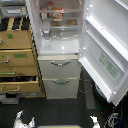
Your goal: Opening the fridge
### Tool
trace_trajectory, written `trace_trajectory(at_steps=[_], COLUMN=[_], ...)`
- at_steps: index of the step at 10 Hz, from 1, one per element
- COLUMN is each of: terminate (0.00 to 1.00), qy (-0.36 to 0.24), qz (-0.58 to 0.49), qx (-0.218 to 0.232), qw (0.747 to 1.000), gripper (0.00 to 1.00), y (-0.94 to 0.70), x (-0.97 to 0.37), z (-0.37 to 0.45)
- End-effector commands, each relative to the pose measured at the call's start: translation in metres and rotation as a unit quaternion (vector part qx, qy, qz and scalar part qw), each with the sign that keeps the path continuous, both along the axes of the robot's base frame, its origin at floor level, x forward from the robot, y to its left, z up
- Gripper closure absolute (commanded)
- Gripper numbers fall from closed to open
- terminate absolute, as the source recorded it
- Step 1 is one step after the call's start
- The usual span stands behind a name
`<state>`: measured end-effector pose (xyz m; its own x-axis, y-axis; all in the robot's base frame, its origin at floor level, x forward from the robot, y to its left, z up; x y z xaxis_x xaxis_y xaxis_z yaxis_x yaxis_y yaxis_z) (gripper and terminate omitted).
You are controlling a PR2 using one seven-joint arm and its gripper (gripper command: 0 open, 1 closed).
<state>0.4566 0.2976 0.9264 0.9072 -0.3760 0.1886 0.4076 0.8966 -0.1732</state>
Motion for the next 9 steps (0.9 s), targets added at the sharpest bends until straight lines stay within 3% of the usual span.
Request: trace_trajectory(at_steps=[1,9], terminate=[0.0,0.0], qy=[-0.053,-0.053], qz=[0.001,0.004], qx=[-0.017,-0.011], qw=[0.998,0.999], gripper=[0.0,0.0], y=[-0.015,-0.01], x=[0.054,0.066], z=[0.031,0.033])
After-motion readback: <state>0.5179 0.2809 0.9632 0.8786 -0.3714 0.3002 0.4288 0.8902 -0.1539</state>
